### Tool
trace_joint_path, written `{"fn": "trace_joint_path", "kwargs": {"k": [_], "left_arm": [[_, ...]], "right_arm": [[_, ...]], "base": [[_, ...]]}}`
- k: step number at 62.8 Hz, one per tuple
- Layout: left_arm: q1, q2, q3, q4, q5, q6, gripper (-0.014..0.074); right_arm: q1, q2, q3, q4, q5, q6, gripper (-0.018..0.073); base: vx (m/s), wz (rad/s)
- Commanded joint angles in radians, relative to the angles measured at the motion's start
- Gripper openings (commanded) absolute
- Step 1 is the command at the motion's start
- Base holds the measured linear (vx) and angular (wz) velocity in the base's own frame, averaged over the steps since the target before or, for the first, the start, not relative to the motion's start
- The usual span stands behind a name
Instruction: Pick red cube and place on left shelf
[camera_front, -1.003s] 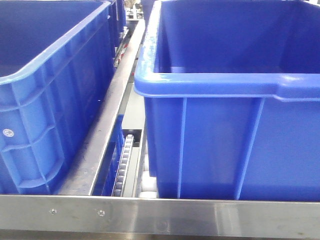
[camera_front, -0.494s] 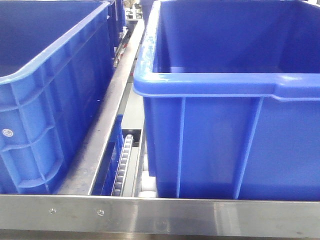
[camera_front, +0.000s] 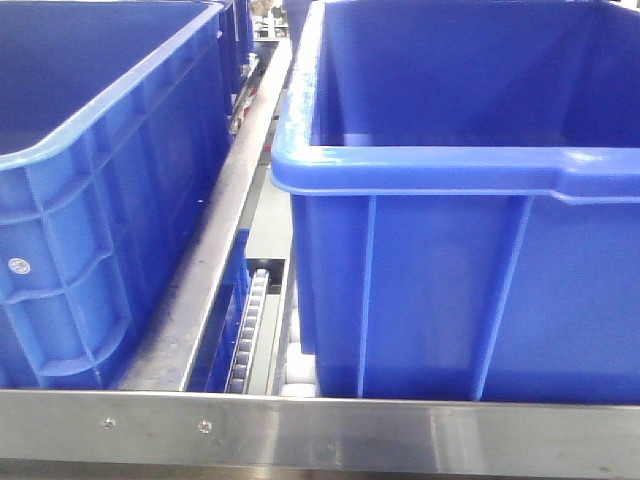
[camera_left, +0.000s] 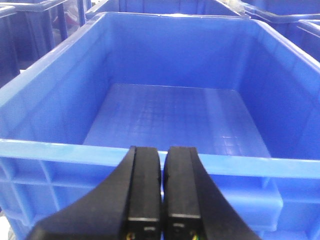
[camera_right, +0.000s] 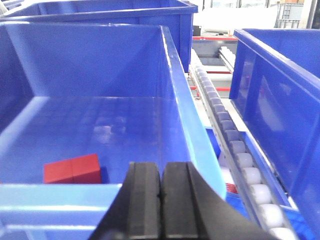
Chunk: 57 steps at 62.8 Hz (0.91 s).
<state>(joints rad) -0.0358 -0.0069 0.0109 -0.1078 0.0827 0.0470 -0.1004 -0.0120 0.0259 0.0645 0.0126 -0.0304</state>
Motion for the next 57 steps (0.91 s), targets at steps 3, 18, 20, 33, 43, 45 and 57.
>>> {"fn": "trace_joint_path", "kwargs": {"k": [3, 18, 20, 33, 43, 45, 57], "left_arm": [[0.001, -0.014, 0.024, -0.005, -0.091, -0.007, 0.0102], [0.001, -0.014, 0.024, -0.005, -0.091, -0.007, 0.0102], [0.001, -0.014, 0.024, -0.005, -0.091, -0.007, 0.0102], [0.001, -0.014, 0.024, -0.005, -0.091, -0.007, 0.0102], [0.001, -0.014, 0.024, -0.005, -0.091, -0.007, 0.0102], [0.001, -0.014, 0.024, -0.005, -0.091, -0.007, 0.0102], [0.001, -0.014, 0.024, -0.005, -0.091, -0.007, 0.0102]], "right_arm": [[-0.005, -0.016, -0.021, 0.003, -0.112, 0.030, 0.0050], [-0.005, -0.016, -0.021, 0.003, -0.120, 0.039, 0.0050], [-0.005, -0.016, -0.021, 0.003, -0.119, 0.039, 0.0050], [-0.005, -0.016, -0.021, 0.003, -0.112, 0.039, 0.0050], [-0.005, -0.016, -0.021, 0.003, -0.112, 0.039, 0.0050], [-0.005, -0.016, -0.021, 0.003, -0.112, 0.039, 0.0050], [-0.005, -0.016, -0.021, 0.003, -0.112, 0.039, 0.0050]], "base": [[0.00, 0.00], [0.00, 0.00], [0.00, 0.00], [0.00, 0.00], [0.00, 0.00], [0.00, 0.00], [0.00, 0.00]]}}
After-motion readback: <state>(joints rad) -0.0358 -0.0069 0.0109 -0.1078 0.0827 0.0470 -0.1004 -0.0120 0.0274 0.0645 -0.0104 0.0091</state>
